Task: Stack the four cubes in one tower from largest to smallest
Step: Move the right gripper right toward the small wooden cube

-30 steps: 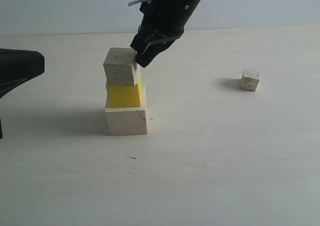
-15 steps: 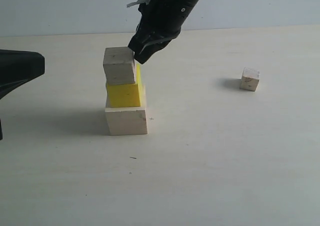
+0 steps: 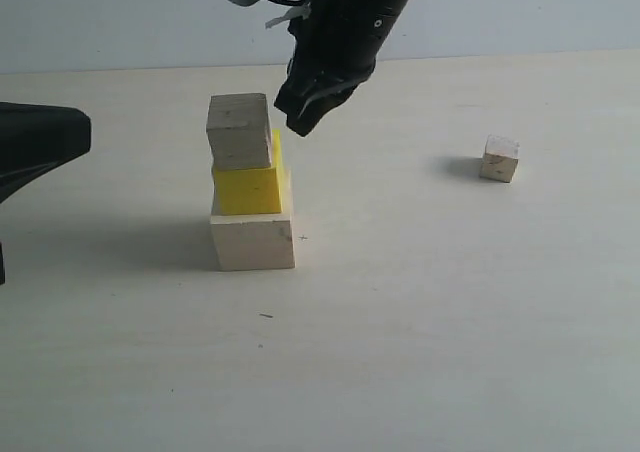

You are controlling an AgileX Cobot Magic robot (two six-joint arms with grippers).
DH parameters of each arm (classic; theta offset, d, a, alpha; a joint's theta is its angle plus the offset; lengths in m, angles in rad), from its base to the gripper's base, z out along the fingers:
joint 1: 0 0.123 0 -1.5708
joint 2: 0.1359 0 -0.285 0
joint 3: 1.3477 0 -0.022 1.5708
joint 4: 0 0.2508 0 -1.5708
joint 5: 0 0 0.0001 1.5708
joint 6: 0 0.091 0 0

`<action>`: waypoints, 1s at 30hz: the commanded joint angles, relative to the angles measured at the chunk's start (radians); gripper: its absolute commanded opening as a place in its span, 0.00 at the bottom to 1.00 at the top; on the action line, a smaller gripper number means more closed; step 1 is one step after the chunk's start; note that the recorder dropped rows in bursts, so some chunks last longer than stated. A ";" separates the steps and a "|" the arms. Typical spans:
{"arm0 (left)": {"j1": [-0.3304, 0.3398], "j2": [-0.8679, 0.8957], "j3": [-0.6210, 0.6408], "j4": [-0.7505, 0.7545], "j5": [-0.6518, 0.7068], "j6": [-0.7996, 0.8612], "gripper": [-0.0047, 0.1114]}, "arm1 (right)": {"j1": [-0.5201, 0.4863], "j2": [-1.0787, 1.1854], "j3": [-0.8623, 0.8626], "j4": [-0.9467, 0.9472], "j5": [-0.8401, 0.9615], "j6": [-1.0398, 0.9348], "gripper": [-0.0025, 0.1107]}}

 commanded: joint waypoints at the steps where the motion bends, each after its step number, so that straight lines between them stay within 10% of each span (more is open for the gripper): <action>1: -0.005 -0.007 0.001 0.004 0.001 -0.003 0.04 | -0.033 -0.047 0.005 -0.029 -0.052 0.031 0.02; 16: -0.005 -0.007 0.001 0.004 -0.003 -0.003 0.04 | -0.339 -0.084 0.005 -0.046 -0.045 0.184 0.02; 30: -0.005 -0.007 0.001 0.004 -0.007 -0.034 0.04 | -0.360 -0.037 0.005 -0.303 -0.077 0.409 0.02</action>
